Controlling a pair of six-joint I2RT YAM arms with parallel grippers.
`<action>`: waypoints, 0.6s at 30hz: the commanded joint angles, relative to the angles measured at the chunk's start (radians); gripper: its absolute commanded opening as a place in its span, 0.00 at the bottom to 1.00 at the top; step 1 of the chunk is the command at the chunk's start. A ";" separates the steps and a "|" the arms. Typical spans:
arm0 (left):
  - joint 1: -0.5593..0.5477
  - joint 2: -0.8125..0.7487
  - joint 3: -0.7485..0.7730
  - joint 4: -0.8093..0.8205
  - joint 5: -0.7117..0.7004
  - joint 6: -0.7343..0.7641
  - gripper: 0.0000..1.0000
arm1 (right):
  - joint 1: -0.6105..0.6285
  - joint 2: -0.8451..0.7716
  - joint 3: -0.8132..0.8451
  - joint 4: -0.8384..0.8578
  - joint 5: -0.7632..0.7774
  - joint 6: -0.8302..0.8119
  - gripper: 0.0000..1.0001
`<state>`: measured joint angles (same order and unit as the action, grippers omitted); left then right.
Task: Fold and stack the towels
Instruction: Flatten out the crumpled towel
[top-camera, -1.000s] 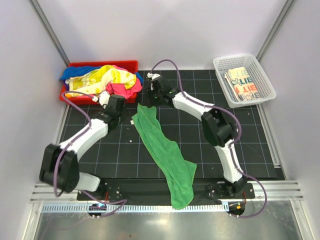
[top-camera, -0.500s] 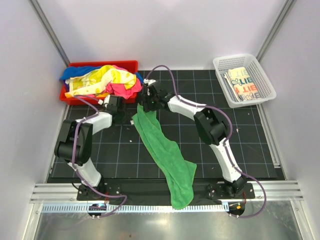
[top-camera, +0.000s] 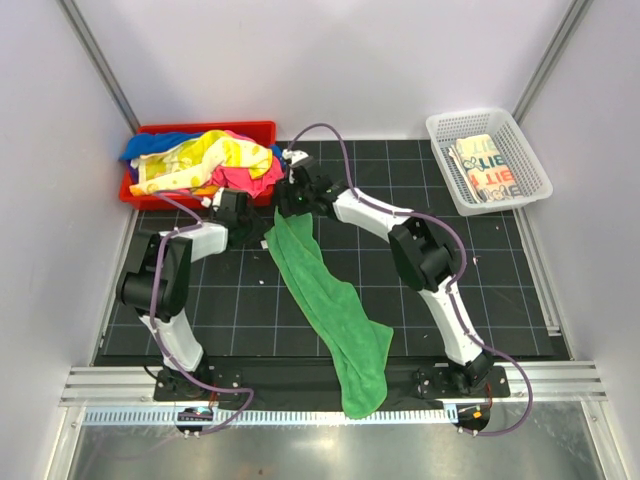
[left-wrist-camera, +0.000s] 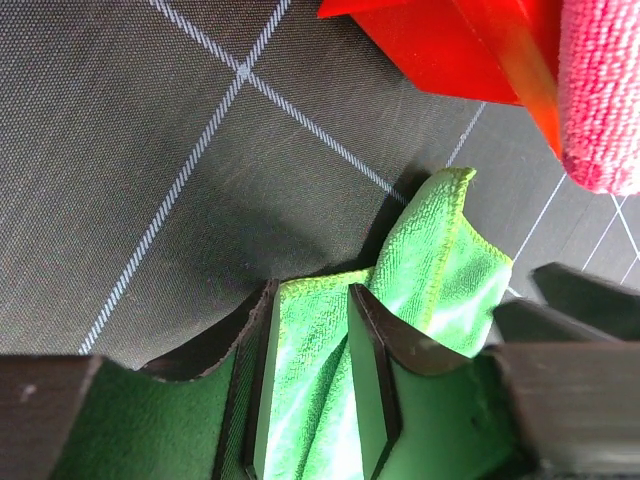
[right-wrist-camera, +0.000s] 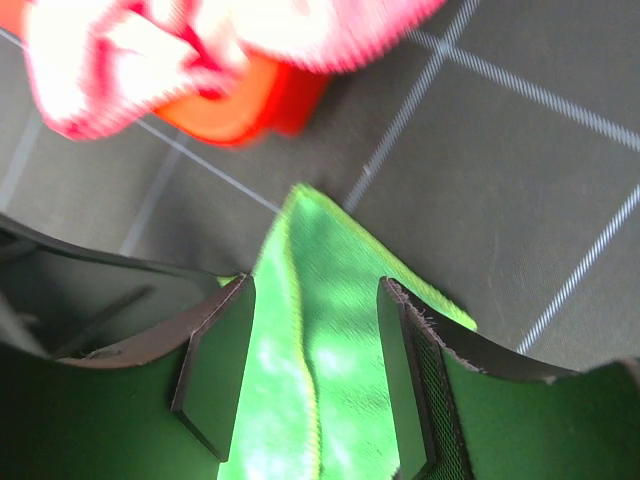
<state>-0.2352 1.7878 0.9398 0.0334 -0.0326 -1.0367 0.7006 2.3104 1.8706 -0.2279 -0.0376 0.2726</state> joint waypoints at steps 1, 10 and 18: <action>-0.004 0.024 0.017 -0.013 -0.006 0.010 0.37 | 0.010 0.010 0.079 0.058 -0.012 0.013 0.59; -0.010 0.010 -0.006 -0.026 -0.007 0.021 0.36 | 0.020 0.098 0.182 0.013 -0.005 0.025 0.59; -0.010 -0.002 -0.009 -0.027 -0.003 0.032 0.35 | 0.033 0.136 0.193 0.025 -0.013 0.040 0.58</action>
<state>-0.2401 1.7908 0.9421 0.0330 -0.0334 -1.0306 0.7185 2.4508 2.0117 -0.2184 -0.0467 0.2993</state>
